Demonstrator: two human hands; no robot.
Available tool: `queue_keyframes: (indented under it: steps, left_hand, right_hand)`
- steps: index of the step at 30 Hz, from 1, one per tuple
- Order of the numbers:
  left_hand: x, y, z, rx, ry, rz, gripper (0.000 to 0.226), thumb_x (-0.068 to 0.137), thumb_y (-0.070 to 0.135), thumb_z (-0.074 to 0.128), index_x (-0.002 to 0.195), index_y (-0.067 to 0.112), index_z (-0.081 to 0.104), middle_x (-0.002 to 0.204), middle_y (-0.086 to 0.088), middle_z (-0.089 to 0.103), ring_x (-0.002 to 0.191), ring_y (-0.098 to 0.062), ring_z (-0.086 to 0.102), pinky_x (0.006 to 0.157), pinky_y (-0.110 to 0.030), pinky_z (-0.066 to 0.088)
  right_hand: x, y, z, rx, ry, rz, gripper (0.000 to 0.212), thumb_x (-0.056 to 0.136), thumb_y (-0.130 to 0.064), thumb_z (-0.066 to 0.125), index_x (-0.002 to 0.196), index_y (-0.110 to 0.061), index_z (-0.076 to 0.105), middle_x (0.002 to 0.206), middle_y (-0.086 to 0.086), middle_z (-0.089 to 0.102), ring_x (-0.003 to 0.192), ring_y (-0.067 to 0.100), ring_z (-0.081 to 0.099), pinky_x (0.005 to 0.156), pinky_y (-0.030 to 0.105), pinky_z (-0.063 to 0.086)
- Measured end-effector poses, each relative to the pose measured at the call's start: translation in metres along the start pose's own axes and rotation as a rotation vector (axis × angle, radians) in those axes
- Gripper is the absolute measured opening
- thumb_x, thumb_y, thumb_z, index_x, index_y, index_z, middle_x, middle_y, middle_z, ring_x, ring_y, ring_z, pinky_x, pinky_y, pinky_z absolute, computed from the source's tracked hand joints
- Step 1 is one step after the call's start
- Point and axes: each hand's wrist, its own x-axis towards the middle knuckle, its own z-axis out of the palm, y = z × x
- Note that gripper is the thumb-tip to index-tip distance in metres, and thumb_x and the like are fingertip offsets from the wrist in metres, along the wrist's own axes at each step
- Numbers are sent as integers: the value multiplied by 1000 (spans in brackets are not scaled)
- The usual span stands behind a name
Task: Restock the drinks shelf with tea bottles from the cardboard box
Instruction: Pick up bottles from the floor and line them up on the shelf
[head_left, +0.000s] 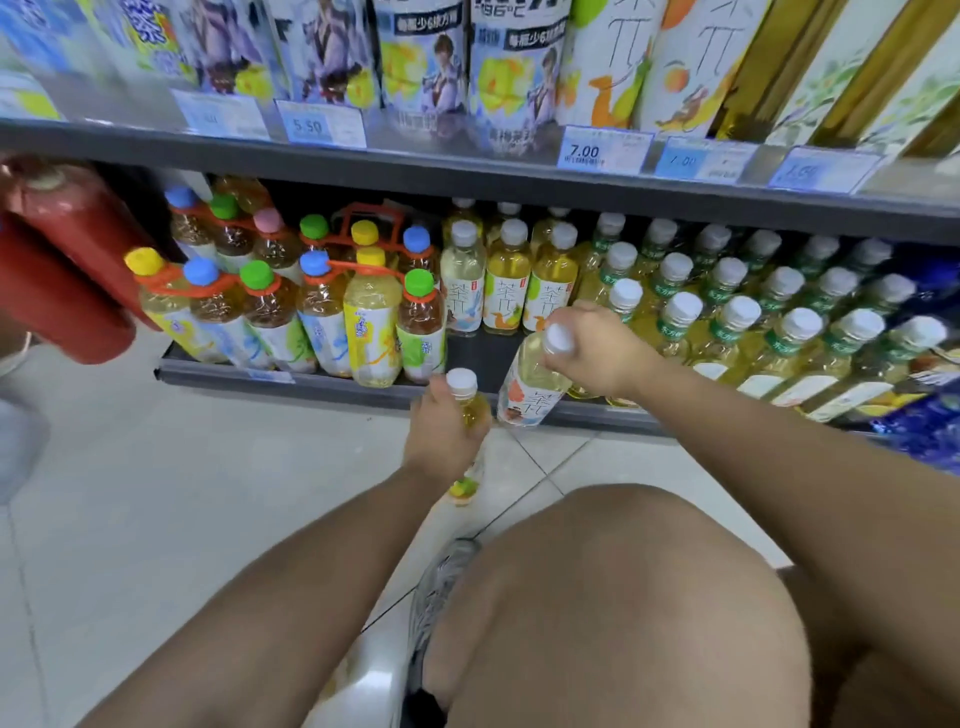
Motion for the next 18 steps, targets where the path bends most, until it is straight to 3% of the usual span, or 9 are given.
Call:
queue_keyframes:
  steps: [4,7,12,18]
  left_hand:
    - [22,48,-12,-101,118,50,63,77,38,79,120,9,43,111,-12,61,105,-31,59,88,-48,53]
    - [41,71,-12,-148,162,95,63,74,36,82,117,10,42,111,-11,62,102,-28,61,85,-46,55]
    - [72,84,0,-127,172,129,70,78,34,82,126,6,40,123,-15,56,115,-31,55,95,-45,51]
    - [113,101,14,-100,164,102,65,79,36,81,120,6,40,117,-15,54,105,-31,56,87,-42,51]
  right_hand:
    - [-1,2,-15,18,54,3,41,90,-28,68,127,-17,54,117,5,43,98,21,48,84,26,37]
    - [7,7,-15,-11,70,12,51,92,-20,66,140,-18,47,133,7,40,107,26,55,92,31,43]
    - [33,23,-9,-100,45,21,48,91,-8,64,136,-20,50,132,10,40,94,27,57,81,31,48]
    - [66,38,5,-94,15,130,46,92,-14,63,136,-16,48,132,13,42,90,27,54,75,33,47]
